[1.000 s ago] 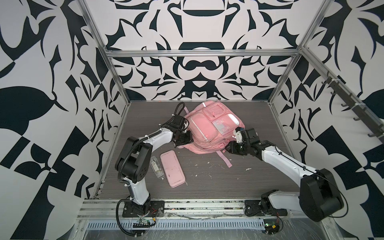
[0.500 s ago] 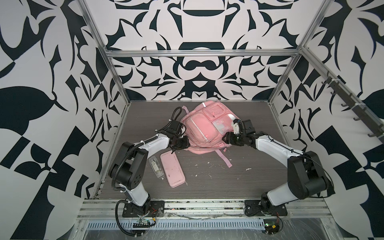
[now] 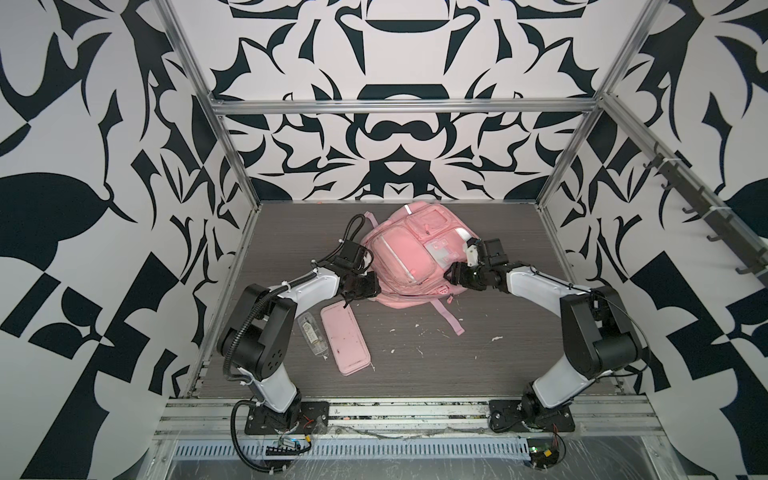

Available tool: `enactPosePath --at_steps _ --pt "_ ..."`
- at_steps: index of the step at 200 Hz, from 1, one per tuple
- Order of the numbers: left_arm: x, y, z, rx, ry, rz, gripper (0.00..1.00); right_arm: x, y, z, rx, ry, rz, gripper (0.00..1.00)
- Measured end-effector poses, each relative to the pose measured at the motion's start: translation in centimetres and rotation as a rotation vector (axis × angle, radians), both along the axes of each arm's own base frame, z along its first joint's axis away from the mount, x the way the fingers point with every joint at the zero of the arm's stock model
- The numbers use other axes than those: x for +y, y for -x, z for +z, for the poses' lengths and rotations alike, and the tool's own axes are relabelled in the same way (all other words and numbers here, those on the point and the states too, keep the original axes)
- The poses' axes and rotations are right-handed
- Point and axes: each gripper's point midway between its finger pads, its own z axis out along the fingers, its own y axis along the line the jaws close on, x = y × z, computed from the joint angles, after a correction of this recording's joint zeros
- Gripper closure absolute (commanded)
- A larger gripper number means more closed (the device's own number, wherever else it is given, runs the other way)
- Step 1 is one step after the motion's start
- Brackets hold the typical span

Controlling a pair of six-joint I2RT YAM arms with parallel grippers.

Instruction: Pack the student bag

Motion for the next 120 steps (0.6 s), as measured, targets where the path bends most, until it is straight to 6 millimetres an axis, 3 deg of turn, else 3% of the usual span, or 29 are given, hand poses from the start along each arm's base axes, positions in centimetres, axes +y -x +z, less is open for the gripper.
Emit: enactPosePath --at_steps 71,120 --pt "0.0 0.0 -0.1 -0.005 0.004 0.0 0.74 0.5 0.1 -0.7 -0.011 -0.042 0.004 0.44" --pt "-0.1 0.0 -0.1 -0.003 0.009 0.005 0.74 0.1 1.7 -0.3 -0.019 -0.052 0.0 0.49"
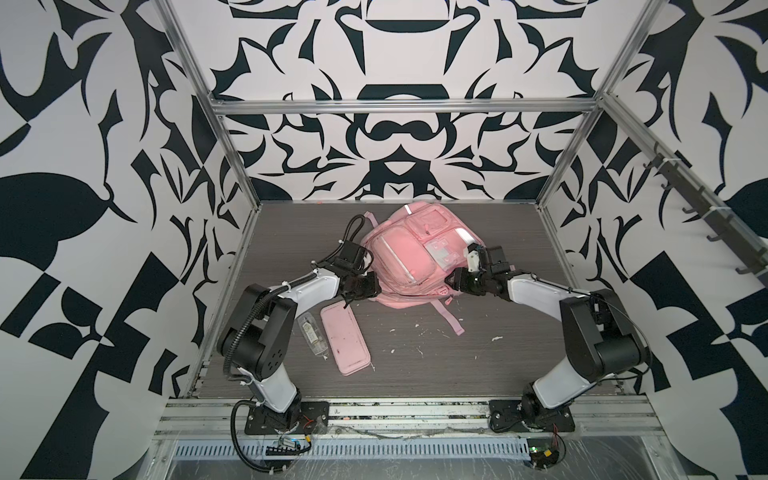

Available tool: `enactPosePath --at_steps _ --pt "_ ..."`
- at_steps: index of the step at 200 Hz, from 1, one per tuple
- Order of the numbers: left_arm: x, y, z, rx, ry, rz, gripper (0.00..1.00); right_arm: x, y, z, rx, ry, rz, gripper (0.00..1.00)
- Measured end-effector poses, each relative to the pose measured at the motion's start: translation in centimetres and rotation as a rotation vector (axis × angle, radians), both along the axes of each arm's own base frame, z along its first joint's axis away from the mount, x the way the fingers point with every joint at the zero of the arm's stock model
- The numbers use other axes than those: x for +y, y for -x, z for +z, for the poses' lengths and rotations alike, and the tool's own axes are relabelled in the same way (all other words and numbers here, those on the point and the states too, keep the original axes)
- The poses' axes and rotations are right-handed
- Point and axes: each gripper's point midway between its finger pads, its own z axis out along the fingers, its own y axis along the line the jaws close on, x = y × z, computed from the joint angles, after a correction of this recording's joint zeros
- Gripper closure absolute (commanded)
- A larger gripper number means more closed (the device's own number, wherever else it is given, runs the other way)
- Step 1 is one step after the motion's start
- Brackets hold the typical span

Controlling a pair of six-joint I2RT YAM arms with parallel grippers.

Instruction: Pack the student bag

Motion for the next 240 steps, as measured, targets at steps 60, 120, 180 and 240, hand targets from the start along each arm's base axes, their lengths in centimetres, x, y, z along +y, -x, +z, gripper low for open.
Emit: enactPosePath --at_steps 60,120,180,240 --pt "-0.3 -0.1 -0.2 0.005 0.014 0.004 0.74 -0.2 0.8 0.0 0.001 -0.002 0.003 0.58" --pt "-0.3 -0.1 -0.1 0.005 0.017 0.003 0.74 -0.1 0.5 -0.8 0.006 -0.002 0.003 0.57" --pt "-0.4 -0.1 -0.1 0.006 0.025 0.005 0.74 -0.2 0.2 -1.8 0.012 0.017 0.006 0.58" --pt "-0.5 -0.2 -0.1 0.005 0.028 0.005 0.74 0.6 0.1 -1.8 -0.02 0.107 0.019 0.59"
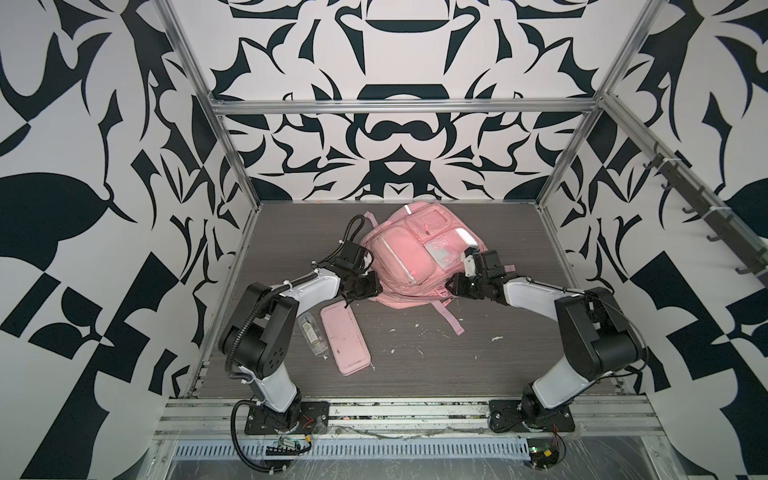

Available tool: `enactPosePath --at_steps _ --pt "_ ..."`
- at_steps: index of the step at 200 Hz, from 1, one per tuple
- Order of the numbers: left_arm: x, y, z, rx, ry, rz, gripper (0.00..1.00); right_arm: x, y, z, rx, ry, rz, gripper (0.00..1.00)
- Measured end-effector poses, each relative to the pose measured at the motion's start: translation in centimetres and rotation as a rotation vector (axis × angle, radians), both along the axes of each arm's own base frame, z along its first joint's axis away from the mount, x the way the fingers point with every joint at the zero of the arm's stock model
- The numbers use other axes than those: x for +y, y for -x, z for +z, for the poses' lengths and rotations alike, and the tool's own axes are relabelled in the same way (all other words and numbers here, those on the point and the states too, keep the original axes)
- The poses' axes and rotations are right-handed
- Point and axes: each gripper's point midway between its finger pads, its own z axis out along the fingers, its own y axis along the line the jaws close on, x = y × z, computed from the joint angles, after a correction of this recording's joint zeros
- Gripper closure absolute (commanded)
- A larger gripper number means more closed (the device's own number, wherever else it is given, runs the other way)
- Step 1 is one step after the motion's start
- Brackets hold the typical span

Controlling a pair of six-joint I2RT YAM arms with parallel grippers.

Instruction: Pack the student bag

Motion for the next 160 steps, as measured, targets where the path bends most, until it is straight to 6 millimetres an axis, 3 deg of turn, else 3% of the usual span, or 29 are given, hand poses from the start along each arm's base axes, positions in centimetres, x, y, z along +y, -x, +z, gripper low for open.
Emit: enactPosePath --at_steps 87,160 --pt "-0.1 0.0 0.0 0.001 0.003 -0.001 0.74 0.6 0.0 0.1 -0.104 0.227 0.027 0.72" --pt "-0.3 0.2 -0.1 0.015 0.018 -0.003 0.75 -0.2 1.4 2.6 -0.147 0.233 0.019 0.8"
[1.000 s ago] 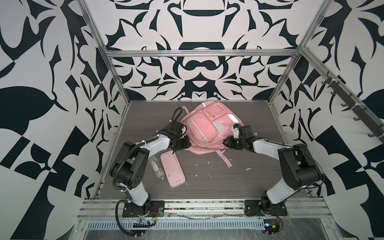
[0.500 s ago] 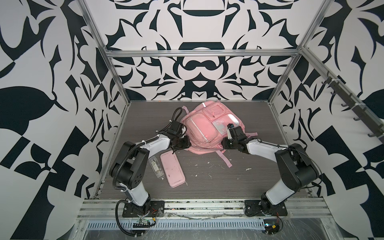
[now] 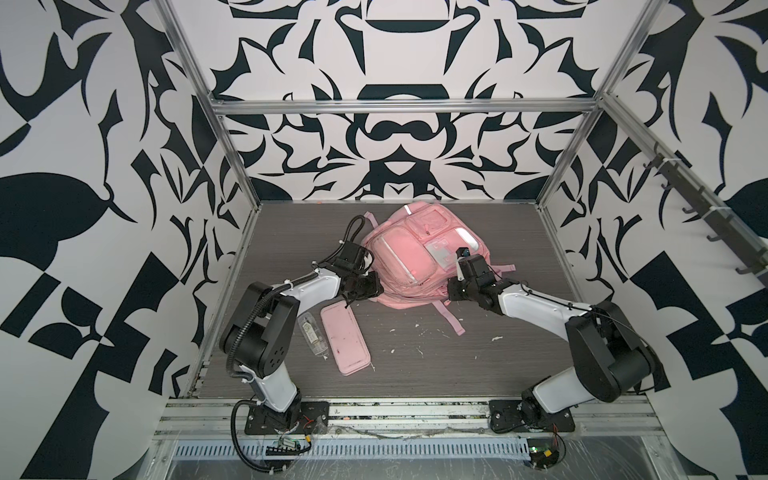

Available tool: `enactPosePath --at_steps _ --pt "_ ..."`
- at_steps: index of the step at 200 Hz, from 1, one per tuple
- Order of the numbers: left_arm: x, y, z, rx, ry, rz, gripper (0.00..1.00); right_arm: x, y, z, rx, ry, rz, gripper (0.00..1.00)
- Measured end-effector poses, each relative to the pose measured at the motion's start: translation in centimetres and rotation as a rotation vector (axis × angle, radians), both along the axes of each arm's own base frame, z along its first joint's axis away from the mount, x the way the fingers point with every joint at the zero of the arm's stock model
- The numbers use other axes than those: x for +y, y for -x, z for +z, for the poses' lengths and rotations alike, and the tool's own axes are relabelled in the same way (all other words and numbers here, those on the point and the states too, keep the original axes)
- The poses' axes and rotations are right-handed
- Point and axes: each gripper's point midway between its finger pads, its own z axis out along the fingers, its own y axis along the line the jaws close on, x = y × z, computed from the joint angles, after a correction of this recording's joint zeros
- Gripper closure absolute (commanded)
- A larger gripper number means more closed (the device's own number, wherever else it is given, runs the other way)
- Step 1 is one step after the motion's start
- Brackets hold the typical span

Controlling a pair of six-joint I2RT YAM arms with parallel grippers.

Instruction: Pack the student bag

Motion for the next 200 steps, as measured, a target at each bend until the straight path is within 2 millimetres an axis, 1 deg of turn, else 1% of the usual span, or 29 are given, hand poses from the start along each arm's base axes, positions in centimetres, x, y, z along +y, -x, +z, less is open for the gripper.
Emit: enactPosePath --at_steps 17,35,39,51,63,92,125,149,174,200 --pt "0.0 0.1 -0.1 -0.001 0.001 0.001 0.75 0.5 0.5 0.8 0.001 -0.043 0.017 0.82" --pt "0.0 0.0 -0.2 -0.004 0.004 0.001 0.75 1.1 1.1 1.4 0.007 -0.09 0.037 0.82" --pt "0.0 0.0 -0.2 -0.005 0.004 0.001 0.75 1.2 1.2 1.5 0.009 -0.1 0.038 0.81" --pt "0.0 0.0 -0.2 -0.006 0.005 0.001 0.75 1.3 1.5 1.6 0.014 -0.116 0.036 0.73" --pt "0.0 0.0 -0.2 -0.007 0.007 0.001 0.75 1.2 1.6 1.5 0.02 -0.113 0.033 0.67" --pt "-0.1 0.0 -0.2 -0.007 0.011 0.002 0.75 0.6 1.7 0.7 0.044 -0.08 0.008 0.64" --pt "-0.1 0.1 -0.3 -0.006 0.018 -0.002 0.75 0.1 0.9 0.4 0.059 -0.025 -0.017 0.64" --pt "-0.2 0.1 -0.3 -0.007 0.022 -0.002 0.75 0.2 0.1 1.1 0.044 0.014 -0.023 0.63" --pt "-0.2 0.1 -0.3 -0.006 0.023 -0.001 0.75 0.9 -0.5 2.0 0.026 0.062 -0.009 0.63" --pt "-0.2 0.1 -0.3 -0.006 0.023 -0.001 0.75 1.0 -1.0 2.1 0.023 0.129 -0.012 0.63"
